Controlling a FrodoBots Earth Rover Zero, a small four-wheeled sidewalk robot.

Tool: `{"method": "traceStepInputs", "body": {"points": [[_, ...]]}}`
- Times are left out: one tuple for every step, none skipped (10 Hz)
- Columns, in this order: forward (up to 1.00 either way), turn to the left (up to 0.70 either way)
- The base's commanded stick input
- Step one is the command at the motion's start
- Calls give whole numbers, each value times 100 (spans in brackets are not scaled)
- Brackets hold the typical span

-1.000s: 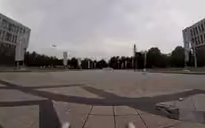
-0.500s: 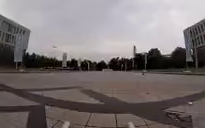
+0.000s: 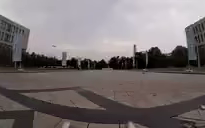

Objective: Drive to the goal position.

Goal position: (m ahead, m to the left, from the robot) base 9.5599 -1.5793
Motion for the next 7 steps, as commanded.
{"method": "traceStepInputs", "body": {"points": [[60, 0], [60, 0], [60, 0], [60, 0], [60, 0], [60, 0], [60, 0]]}}
